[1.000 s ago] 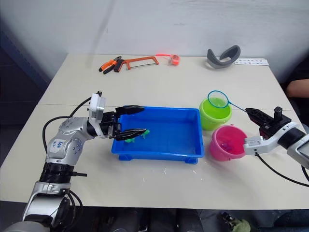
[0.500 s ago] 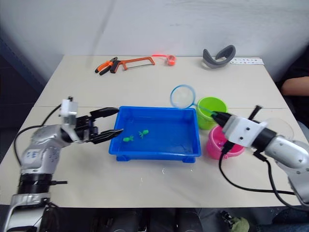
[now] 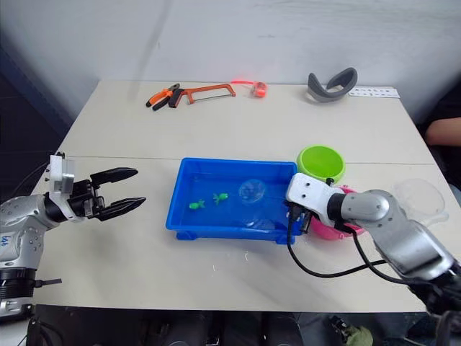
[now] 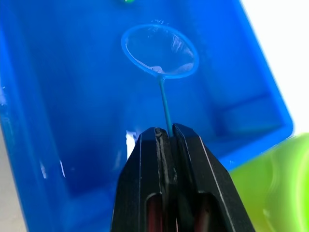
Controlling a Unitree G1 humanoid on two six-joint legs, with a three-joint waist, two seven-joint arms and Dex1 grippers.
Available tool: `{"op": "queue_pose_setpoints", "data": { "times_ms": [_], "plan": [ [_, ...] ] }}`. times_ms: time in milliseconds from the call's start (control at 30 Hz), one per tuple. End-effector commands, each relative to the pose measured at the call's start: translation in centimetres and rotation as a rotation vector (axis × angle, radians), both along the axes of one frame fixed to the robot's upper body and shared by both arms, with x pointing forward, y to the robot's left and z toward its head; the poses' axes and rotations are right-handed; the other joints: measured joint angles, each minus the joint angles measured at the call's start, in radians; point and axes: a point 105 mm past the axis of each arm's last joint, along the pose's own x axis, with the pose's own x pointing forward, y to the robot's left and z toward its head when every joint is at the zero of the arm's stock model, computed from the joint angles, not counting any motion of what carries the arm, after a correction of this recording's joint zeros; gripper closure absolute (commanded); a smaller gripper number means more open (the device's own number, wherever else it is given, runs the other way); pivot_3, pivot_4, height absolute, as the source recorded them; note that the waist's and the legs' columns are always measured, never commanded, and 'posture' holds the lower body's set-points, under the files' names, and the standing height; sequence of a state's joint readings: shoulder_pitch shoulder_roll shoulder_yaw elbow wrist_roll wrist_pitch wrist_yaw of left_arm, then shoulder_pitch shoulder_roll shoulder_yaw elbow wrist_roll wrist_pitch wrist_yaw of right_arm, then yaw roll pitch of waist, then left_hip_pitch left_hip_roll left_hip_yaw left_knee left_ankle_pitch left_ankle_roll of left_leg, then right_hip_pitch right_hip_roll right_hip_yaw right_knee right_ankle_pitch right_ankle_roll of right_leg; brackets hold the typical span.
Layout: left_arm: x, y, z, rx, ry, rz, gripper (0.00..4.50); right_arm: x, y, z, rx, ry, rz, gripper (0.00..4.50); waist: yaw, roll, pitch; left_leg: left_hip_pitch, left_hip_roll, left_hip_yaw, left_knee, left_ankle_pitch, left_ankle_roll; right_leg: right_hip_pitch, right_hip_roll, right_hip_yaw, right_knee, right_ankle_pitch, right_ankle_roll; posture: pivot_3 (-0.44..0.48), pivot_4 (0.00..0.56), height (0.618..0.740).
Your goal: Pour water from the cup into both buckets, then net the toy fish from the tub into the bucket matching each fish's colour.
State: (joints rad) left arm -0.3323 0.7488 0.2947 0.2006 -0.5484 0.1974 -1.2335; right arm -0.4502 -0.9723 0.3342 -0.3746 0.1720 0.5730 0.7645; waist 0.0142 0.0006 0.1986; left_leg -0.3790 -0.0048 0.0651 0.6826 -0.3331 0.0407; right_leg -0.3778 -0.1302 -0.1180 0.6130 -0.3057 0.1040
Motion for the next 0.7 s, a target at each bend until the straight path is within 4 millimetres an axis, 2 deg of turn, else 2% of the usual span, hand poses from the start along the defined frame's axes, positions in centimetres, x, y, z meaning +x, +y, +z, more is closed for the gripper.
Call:
{"op": "queue_pose_setpoints", "data": {
  "times_ms": [33,300,700],
  "plan": [
    [-0.4,-0.5,0.7,0.011,-0.037,-0.018,0.05,0.2,1.1,0.0,-0.035,-0.026,0.064,4.50,-0.002,0.000,0.000,0.000,0.000,0.000,0.000,0.000,0.000,0.000,0.000,0.000,0.000,0.000,0.000,0.000,0.150,0.740],
    [-1.0,-1.1,-0.1,0.002,-0.039,-0.016,0.05,0.9,3.2,-0.1,0.054,-0.027,0.094,4.50,-0.015,-0.001,0.000,0.000,0.000,0.000,0.000,0.000,0.000,0.000,0.000,0.000,0.001,0.000,0.000,0.000,0.150,0.740],
    [-0.8,-1.4,-0.5,-0.009,-0.036,-0.025,0.05,0.9,3.5,1.0,0.368,-0.011,0.049,4.50,-0.016,-0.001,0.000,0.000,0.000,0.000,0.000,0.000,-0.001,0.000,0.000,0.000,0.002,0.000,0.000,0.000,0.150,0.740]
  ]
}}
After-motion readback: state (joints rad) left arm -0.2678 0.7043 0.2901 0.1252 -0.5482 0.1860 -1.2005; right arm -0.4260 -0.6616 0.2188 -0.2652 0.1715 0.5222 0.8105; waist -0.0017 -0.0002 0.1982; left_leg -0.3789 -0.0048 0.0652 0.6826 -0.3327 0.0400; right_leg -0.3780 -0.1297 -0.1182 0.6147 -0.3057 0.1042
